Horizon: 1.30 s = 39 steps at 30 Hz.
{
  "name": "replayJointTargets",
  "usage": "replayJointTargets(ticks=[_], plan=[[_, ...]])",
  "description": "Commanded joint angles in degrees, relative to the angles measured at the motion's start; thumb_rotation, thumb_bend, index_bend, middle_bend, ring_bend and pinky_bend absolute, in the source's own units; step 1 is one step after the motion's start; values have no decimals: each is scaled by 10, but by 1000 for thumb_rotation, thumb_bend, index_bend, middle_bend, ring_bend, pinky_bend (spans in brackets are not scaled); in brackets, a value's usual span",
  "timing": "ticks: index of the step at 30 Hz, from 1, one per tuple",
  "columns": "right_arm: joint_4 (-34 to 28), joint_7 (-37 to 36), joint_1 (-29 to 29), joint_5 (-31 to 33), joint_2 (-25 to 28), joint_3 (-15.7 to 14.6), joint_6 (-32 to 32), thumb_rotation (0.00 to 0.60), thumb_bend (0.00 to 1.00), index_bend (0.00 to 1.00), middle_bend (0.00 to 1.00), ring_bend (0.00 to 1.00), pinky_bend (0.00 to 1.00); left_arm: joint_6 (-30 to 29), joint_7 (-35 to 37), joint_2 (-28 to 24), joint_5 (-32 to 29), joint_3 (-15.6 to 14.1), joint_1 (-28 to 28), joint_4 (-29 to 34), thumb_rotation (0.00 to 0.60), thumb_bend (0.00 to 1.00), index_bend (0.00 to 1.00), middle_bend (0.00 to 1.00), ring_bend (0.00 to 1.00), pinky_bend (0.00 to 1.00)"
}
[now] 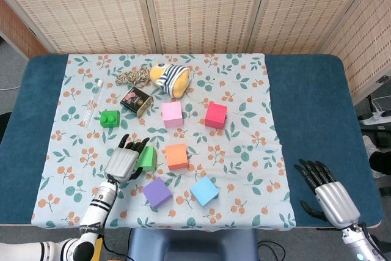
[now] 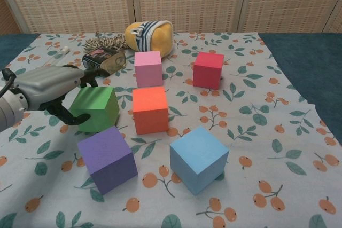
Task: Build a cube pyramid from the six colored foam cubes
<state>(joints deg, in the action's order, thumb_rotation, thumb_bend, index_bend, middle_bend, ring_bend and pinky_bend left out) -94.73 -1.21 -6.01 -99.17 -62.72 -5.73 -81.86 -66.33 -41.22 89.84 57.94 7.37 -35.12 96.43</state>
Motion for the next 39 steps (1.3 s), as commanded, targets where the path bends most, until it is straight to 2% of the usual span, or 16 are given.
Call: replayJointTargets(ticks=[1, 8, 20, 26, 39], plan=[[0, 1, 0, 3, 0, 1, 1, 600, 238, 0, 0, 0, 0, -2, -3, 3, -1, 1, -4, -10, 600, 382, 0, 708, 311, 43], [-1, 5, -1, 8, -2, 3, 6, 600, 238, 0, 0, 0, 0, 19, 9, 5, -17, 0, -12, -16, 600, 382, 0, 651, 313, 48], [-2, 15, -3, 25, -5, 9, 15, 600, 238, 0, 0, 0, 0, 24, 23, 1, -19, 2, -22, -24, 600, 376, 0, 392, 313, 110], [-4, 17, -3, 23, -5, 8, 15, 600, 239, 0, 0, 0, 0, 26, 19, -5, -31, 0, -25, -14, 600, 373, 0, 365, 308, 129], [-5, 16, -2, 23, -3, 9, 13, 600, 238, 0, 0, 0, 0, 32, 26, -16, -44, -3, -33, 4, 600, 372, 0, 134, 189, 142]])
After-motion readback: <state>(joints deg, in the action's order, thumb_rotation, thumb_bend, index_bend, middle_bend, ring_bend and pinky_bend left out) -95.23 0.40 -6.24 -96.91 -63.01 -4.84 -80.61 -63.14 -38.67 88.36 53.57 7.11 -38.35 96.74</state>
